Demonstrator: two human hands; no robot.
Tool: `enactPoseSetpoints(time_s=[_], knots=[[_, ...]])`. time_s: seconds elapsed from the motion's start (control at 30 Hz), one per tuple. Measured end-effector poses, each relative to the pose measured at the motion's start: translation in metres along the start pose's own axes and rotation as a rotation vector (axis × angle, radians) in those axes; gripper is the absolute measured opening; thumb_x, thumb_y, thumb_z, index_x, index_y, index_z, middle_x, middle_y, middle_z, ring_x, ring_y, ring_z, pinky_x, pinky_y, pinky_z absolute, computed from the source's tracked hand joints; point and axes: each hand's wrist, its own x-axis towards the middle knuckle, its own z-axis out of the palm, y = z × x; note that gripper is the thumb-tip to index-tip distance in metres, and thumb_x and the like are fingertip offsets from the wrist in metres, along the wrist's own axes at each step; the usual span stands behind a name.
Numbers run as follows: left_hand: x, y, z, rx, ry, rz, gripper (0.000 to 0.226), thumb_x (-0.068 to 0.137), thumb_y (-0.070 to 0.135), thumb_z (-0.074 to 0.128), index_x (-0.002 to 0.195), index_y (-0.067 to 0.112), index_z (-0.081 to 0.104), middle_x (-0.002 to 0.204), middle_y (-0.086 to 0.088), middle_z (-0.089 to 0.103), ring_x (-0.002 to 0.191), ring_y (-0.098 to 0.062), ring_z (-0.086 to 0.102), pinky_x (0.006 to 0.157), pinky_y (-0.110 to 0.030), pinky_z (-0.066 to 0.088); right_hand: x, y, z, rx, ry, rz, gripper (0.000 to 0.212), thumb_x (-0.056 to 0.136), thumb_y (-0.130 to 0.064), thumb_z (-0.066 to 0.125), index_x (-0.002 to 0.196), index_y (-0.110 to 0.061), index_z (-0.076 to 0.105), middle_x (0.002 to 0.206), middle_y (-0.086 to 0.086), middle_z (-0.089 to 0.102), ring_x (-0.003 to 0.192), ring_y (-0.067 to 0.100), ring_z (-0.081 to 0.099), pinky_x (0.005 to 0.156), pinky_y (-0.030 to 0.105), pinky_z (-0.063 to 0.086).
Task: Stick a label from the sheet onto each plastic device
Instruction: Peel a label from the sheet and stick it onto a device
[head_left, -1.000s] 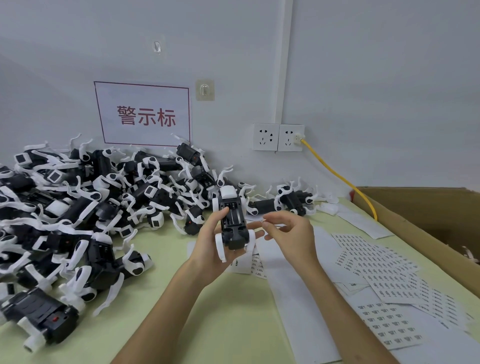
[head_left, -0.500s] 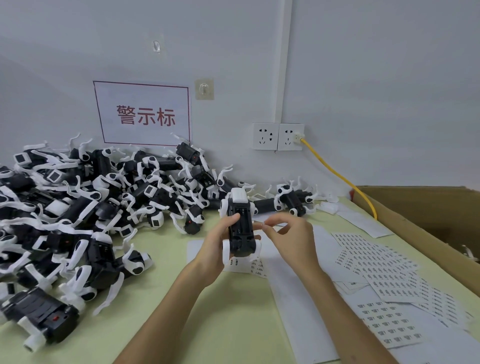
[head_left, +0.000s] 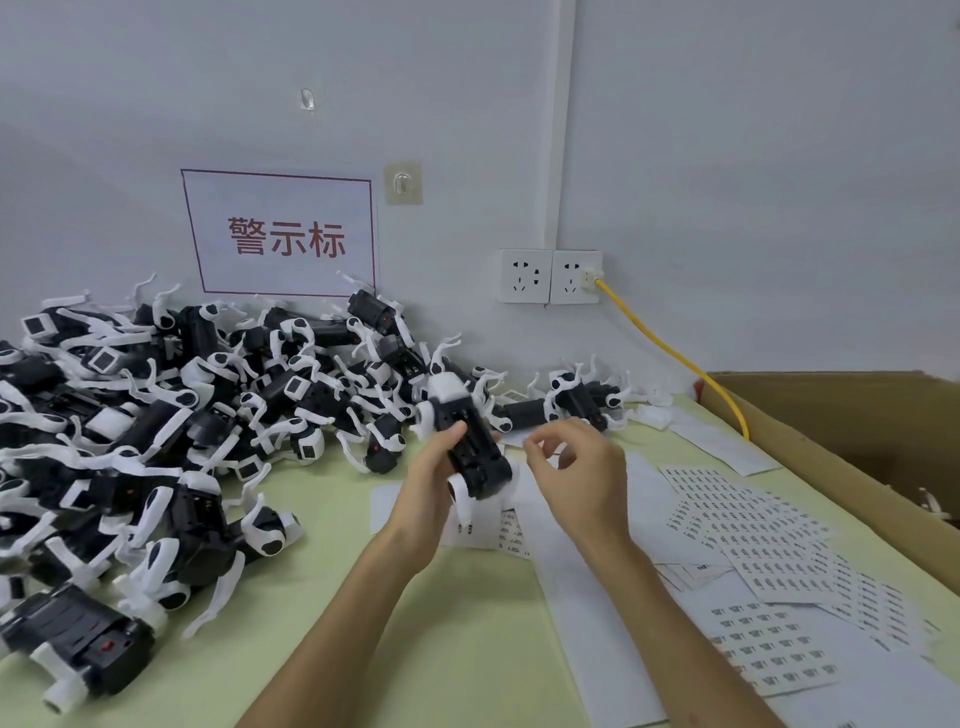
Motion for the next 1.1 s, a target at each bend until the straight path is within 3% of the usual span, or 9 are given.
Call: enactPoseSetpoints(time_s=[0.1, 0.23, 0.3, 0.47, 0.73, 0.87, 1.0, 1.1], knots=[[0.004, 0.001, -0.012, -0.114, 0.119, -0.026, 0.040, 0.084, 0.042, 0.069, 0.112, 0.014, 0.072, 0.114, -0.005, 0.075, 0.107, -0.023, 0.068, 0.091, -0.034, 0.048, 0.008, -0.003, -0.007, 0.322, 0.049, 0.193, 0.015, 0.083, -0.011, 0.077, 0.075, -0.023, 0.073, 0.065, -0.012, 0.065, 0.052, 0.003, 0.048, 0.053, 0.013, 0.039], [0.008, 0.003, -0.021, -0.348, 0.255, -0.073, 0.021, 0.073, 0.029, 0.076, 0.087, 0.014, 0.072, 0.081, -0.004, 0.065, 0.075, -0.016, 0.056, 0.069, -0.025, 0.046, 0.015, -0.003, -0.014, 0.784, -0.126, 0.568, 0.014, 0.091, -0.012, 0.069, 0.084, -0.020, 0.078, 0.055, -0.002, 0.054, 0.047, 0.009, 0.040, 0.048, 0.020, 0.034], [0.008, 0.003, -0.020, -0.411, 0.269, -0.075, 0.025, 0.075, 0.027, 0.076, 0.095, 0.012, 0.070, 0.081, -0.003, 0.068, 0.070, -0.013, 0.062, 0.065, -0.021, 0.053, 0.014, -0.006, -0.012, 0.922, -0.214, 0.705, 0.014, 0.092, -0.017, 0.065, 0.092, -0.019, 0.078, 0.052, 0.000, 0.047, 0.044, 0.010, 0.032, 0.048, 0.022, 0.029], [0.009, 0.002, -0.018, -0.480, 0.317, -0.103, 0.012, 0.085, 0.025, 0.076, 0.086, 0.019, 0.066, 0.068, 0.006, 0.060, 0.056, -0.007, 0.054, 0.054, -0.018, 0.050, 0.005, -0.024, -0.002, 1.208, -0.359, 0.832, 0.025, 0.076, -0.027, 0.068, 0.097, -0.019, 0.081, 0.046, -0.001, 0.032, 0.041, 0.011, 0.021, 0.040, 0.022, 0.026], [0.013, 0.000, -0.019, -0.551, 0.434, -0.126, 0.013, 0.089, 0.014, 0.075, 0.082, 0.016, 0.064, 0.058, 0.008, 0.057, 0.059, -0.007, 0.045, 0.051, -0.016, 0.047, -0.020, -0.049, 0.019, 1.238, -0.554, 0.896, 0.036, 0.074, -0.023, 0.062, 0.104, -0.014, 0.080, 0.045, 0.000, 0.027, 0.042, 0.012, 0.017, 0.043, 0.023, 0.022], [0.011, 0.002, -0.017, -0.627, 0.352, -0.013, 0.015, 0.092, 0.024, 0.071, 0.082, 0.015, 0.063, 0.065, 0.006, 0.061, 0.058, -0.007, 0.057, 0.066, -0.020, 0.053, -0.026, -0.054, 0.021, 1.206, -0.599, 0.914, 0.041, 0.070, -0.026, 0.066, 0.106, -0.013, 0.079, 0.047, 0.001, 0.026, 0.043, 0.012, 0.016, 0.044, 0.023, 0.023], [0.010, 0.003, -0.016, -0.756, 0.239, 0.034, 0.020, 0.098, 0.029, 0.062, 0.098, 0.009, 0.065, 0.087, -0.005, 0.064, 0.087, -0.024, 0.067, 0.086, -0.035, 0.054, -0.027, -0.053, 0.021, 1.233, -0.583, 0.965, 0.040, 0.076, -0.024, 0.062, 0.112, -0.018, 0.077, 0.049, 0.001, 0.025, 0.046, 0.013, 0.015, 0.049, 0.025, 0.017], [0.009, 0.002, -0.013, -0.692, 0.180, 0.059, 0.025, 0.096, 0.030, 0.062, 0.090, 0.009, 0.073, 0.083, -0.006, 0.066, 0.084, -0.024, 0.071, 0.083, -0.033, 0.058, -0.028, -0.053, 0.021, 1.261, -0.597, 0.973, 0.042, 0.077, -0.025, 0.061, 0.116, -0.022, 0.076, 0.048, 0.000, 0.025, 0.047, 0.013, 0.015, 0.050, 0.026, 0.015]])
